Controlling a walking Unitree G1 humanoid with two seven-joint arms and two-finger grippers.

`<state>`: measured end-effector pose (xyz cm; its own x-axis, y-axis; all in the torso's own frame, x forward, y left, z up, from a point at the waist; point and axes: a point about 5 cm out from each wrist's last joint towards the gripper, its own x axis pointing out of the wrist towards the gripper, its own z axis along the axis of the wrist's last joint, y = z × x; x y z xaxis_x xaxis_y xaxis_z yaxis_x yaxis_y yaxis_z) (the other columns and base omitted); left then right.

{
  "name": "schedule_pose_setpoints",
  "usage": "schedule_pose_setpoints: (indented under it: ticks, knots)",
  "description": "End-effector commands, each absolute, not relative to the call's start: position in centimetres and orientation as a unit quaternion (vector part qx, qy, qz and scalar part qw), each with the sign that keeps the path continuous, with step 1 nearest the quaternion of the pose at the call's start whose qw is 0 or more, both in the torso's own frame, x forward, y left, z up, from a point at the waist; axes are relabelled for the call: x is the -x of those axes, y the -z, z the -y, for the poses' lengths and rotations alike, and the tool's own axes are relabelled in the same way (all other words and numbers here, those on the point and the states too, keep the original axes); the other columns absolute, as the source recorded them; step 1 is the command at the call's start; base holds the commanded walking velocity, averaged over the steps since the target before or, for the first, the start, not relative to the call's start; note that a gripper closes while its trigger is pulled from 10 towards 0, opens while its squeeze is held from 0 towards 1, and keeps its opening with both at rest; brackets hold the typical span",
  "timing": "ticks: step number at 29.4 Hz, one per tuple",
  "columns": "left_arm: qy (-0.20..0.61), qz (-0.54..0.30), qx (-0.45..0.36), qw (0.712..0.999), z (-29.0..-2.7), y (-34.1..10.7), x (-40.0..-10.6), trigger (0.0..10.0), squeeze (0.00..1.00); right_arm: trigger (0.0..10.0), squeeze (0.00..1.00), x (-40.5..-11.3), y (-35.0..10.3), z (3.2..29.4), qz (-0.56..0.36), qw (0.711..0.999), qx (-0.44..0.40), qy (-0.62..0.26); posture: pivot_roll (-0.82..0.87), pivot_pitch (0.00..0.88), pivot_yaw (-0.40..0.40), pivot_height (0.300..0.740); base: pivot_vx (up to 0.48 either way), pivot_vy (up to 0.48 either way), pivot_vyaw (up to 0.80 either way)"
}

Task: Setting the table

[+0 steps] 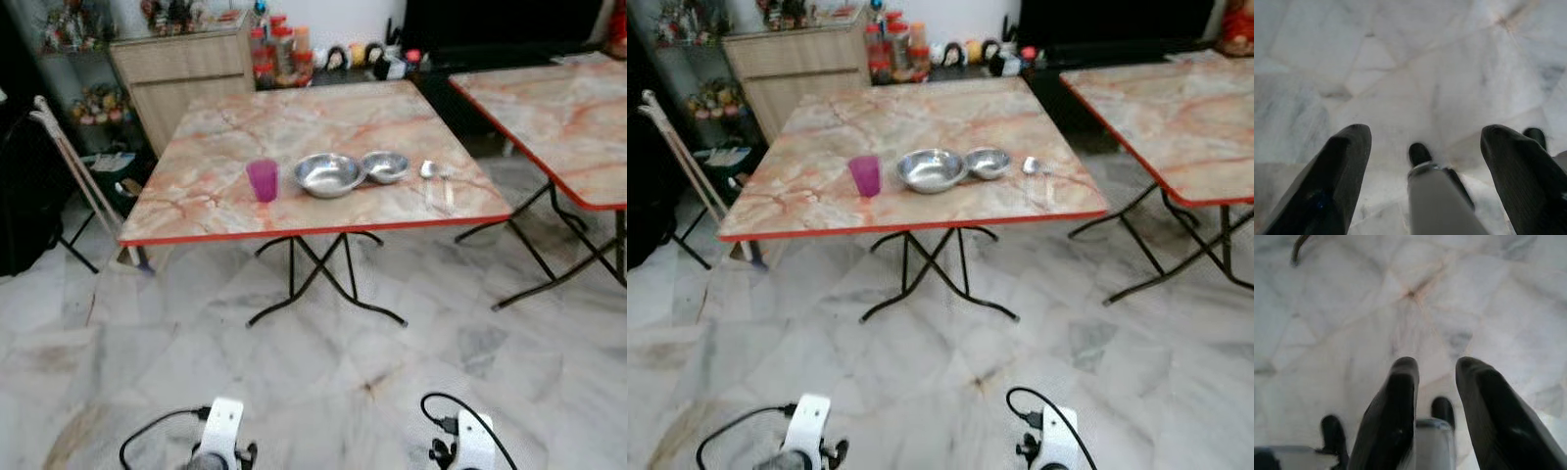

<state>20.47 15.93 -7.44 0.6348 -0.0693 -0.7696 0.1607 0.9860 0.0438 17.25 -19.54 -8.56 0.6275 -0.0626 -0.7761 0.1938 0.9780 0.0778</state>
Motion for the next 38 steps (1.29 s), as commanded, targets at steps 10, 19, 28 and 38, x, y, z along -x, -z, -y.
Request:
schedule_pose_setpoints:
  ticks: [10,19,28,38]
  knots:
    - [0.026,-0.429,-0.058,0.901,-19.19,7.25,-20.29,10.0,0.00,10.0,0.00,-18.48,8.18,18.10,-0.405,0.900,-0.127,0.102,-0.07,0.000,0.062,0.740,0.000,0.117,0.00]
    - [0.023,-0.413,-0.054,0.909,-19.33,6.75,-21.09,10.0,0.00,10.0,0.00,-18.72,8.11,17.74,-0.403,0.900,-0.131,0.100,-0.06,0.000,0.062,0.740,0.000,0.000,0.00]
    - [0.023,-0.410,-0.052,0.910,-19.42,6.69,-21.12,10.0,0.00,10.0,0.00,-18.77,8.10,17.47,-0.401,0.900,-0.136,0.100,-0.05,0.000,0.070,0.740,0.175,0.000,0.00]
    - [0.020,-0.411,-0.052,0.910,-19.65,6.71,-21.03,10.0,0.00,10.0,0.00,-18.74,8.12,17.48,-0.400,0.900,-0.140,0.105,-0.05,0.000,0.073,0.740,0.415,0.000,0.00]
